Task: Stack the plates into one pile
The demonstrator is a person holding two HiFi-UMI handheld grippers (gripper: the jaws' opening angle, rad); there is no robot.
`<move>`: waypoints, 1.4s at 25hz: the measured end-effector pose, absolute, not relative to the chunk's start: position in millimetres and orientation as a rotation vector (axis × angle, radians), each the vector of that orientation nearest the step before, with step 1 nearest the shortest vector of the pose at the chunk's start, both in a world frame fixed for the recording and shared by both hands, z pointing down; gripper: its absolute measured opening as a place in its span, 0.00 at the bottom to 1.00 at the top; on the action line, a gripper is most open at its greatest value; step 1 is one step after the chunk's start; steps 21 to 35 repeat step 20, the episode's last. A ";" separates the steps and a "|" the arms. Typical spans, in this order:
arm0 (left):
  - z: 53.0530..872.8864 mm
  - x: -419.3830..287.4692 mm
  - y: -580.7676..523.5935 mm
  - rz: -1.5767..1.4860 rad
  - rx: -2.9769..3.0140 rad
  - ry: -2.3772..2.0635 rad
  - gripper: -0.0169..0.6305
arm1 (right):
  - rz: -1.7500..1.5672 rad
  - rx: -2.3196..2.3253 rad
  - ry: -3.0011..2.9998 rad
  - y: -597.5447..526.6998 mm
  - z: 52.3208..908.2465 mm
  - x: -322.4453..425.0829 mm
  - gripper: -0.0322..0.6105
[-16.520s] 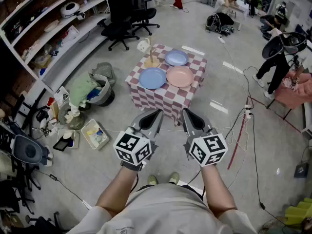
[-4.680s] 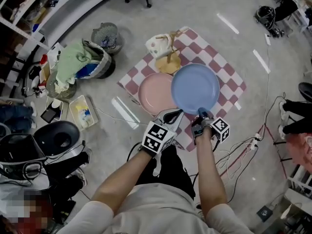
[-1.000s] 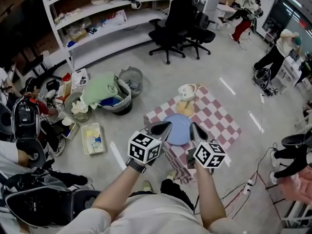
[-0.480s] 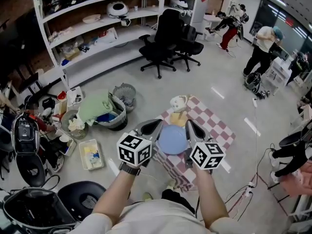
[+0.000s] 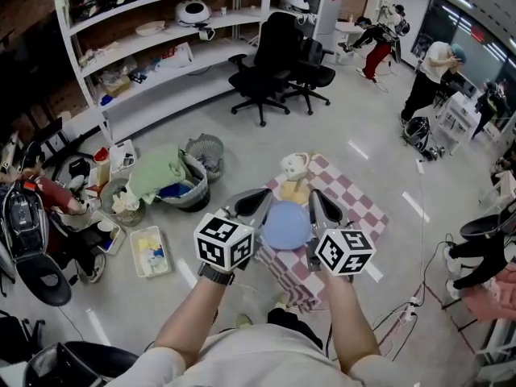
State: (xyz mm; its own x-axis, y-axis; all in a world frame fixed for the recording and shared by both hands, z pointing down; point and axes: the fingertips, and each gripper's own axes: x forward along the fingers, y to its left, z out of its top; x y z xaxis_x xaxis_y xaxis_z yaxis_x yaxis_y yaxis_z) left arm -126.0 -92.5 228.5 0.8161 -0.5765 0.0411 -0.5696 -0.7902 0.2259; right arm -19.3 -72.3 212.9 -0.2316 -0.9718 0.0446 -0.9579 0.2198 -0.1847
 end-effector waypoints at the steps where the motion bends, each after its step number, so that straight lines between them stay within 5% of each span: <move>1: 226.9 -125.9 -92.0 -0.046 2.778 -0.891 0.04 | -0.262 -1.897 2.388 -71.7 211.8 -19.1 0.06; 35: 223.4 -120.4 -86.3 -0.058 2.782 -0.910 0.04 | -0.262 -1.899 2.383 -64.7 214.9 -15.8 0.06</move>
